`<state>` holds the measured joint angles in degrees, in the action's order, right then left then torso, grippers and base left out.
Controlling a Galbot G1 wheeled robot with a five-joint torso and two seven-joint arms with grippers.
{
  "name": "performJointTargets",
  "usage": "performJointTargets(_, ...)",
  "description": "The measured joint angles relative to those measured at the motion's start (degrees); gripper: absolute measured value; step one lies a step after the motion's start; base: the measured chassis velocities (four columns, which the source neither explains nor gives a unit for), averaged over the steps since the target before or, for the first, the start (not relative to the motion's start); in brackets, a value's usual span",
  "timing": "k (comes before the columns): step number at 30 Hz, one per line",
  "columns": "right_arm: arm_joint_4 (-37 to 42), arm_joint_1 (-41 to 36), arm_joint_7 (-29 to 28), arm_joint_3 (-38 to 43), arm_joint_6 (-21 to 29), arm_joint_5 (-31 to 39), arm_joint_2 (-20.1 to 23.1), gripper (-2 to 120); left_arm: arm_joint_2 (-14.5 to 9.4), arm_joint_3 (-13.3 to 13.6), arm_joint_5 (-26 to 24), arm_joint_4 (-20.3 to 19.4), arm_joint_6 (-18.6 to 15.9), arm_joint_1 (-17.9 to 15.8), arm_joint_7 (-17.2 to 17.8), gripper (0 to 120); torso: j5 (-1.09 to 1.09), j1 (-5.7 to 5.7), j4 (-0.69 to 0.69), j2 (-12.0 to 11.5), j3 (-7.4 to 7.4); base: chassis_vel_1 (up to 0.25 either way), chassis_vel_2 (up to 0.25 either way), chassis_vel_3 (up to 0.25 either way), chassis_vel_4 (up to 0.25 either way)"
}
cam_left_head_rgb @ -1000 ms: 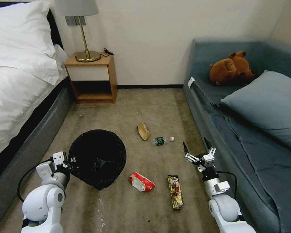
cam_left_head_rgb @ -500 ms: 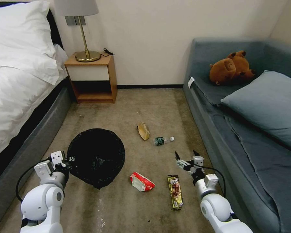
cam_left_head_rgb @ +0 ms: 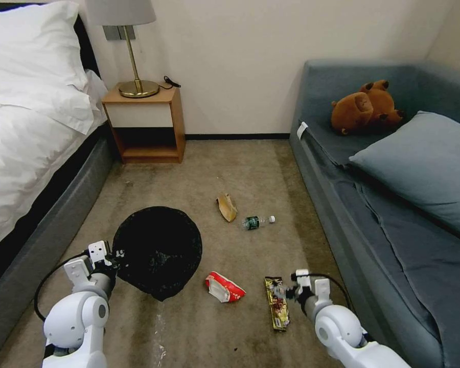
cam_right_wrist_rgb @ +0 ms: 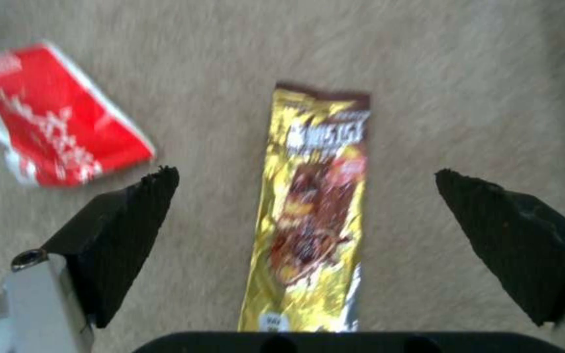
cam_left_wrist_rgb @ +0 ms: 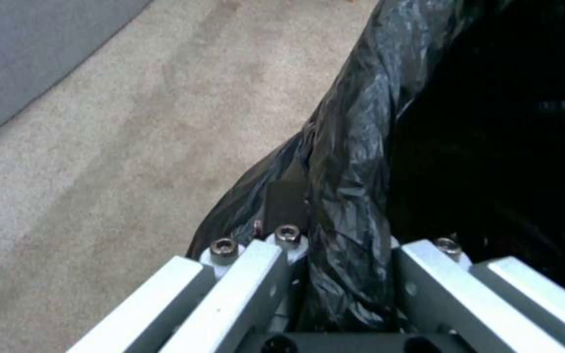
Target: Pick up the trash bin, then pick up the garbage on the floor and place it into the trash bin.
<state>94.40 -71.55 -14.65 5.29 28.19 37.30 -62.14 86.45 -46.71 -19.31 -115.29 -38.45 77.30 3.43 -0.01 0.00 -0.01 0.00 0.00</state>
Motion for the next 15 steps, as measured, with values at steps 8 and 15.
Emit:
performJointTargets(8, -4.71, 2.47, 3.23, -1.49, -0.65, -2.40, -4.78, 100, -0.48, -0.77, -0.16, -0.04, 0.29, 1.01, -0.05, 1, 0.01, 0.00, 0.01, 0.00, 0.00, 0.000, 0.000, 0.000, 0.000)
performJointTargets(15, -10.10, 4.82, 5.27, -2.38, -2.56, -4.32, -5.98, 100, -0.37, -1.03, -0.26, -0.15, 0.53, 1.17, 0.04, 1, 0.00, 0.00, 0.01, 0.00, 0.00, 0.000, 0.000, 0.000, 0.000)
